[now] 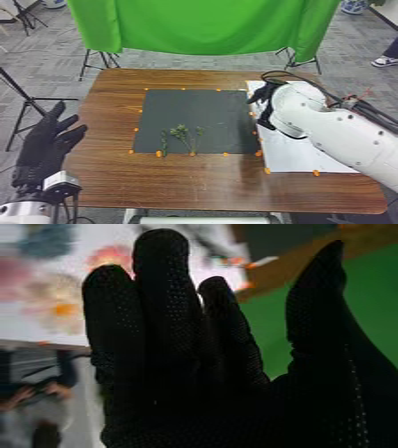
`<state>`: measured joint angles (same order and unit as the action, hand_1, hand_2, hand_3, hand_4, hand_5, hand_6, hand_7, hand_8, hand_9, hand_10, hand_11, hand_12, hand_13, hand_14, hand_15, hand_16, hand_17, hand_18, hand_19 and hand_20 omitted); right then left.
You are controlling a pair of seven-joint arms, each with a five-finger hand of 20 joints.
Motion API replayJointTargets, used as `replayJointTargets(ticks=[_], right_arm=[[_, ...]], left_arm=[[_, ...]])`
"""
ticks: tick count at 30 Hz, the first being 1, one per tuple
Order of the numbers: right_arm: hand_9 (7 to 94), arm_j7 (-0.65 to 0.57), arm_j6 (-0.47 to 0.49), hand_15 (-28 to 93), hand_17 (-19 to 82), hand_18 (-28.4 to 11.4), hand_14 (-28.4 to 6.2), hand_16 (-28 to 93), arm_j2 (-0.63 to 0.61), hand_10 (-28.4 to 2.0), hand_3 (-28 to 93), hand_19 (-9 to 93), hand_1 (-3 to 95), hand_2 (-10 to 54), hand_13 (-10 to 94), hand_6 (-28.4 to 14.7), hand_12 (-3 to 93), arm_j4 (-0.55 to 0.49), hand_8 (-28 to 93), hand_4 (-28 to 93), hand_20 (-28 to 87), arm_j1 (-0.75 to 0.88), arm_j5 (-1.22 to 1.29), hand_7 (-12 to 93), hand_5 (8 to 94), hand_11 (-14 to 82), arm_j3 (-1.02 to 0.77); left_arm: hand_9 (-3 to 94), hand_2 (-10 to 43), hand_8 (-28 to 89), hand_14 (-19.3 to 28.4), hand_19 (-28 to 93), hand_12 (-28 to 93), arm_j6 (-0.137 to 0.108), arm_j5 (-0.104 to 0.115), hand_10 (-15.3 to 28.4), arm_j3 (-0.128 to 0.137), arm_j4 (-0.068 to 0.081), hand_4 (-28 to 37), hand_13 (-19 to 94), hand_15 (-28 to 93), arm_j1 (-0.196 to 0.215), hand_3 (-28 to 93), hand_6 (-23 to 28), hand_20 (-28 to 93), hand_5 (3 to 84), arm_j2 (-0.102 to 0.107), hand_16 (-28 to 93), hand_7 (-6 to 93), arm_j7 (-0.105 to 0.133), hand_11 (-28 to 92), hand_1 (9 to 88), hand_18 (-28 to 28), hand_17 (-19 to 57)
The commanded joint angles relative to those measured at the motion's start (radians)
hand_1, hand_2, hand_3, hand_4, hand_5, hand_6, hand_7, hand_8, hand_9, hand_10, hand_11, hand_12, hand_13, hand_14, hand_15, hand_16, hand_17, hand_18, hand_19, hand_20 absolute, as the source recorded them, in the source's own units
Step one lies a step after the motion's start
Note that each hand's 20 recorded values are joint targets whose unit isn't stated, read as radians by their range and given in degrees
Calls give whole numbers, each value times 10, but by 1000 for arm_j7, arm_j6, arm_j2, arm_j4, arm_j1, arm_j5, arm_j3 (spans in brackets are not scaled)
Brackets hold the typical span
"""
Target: Arrange flowers
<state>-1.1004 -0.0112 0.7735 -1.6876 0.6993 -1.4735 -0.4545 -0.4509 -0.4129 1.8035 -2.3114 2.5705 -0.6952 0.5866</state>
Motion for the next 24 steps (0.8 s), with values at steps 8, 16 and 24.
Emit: replayJointTargets(ticks=[8,16,24], right_arm=[[635,-50,38,553,603,-108,-133,103,80,-205,702,932,335,-8,753,-82,140,98,-86,-229,-150,-25,-16,125,530,154,21],[648,-94,37,547,609,-105,-128,103,76,-213,697,932,337,-12,773,-85,138,105,-88,-227,-151,-8,-53,120,541,145,33],[658,-108,54,545,618,-102,-125,105,78,-213,694,932,340,-16,782,-90,140,118,-86,-226,-149,12,-45,118,544,147,15]], left_arm=[[263,62,-76,268,484,113,19,-26,175,-49,11,-208,194,560,-81,641,63,27,301,-1,-119,80,-45,232,296,271,-97],[263,64,-77,269,484,113,17,-19,175,-51,12,-207,194,562,-82,640,63,28,300,2,-119,82,-45,234,295,271,-98],[263,63,-77,269,484,113,50,-75,175,-55,19,-206,194,562,-123,641,63,27,300,-59,-120,83,-121,236,296,272,-98]])
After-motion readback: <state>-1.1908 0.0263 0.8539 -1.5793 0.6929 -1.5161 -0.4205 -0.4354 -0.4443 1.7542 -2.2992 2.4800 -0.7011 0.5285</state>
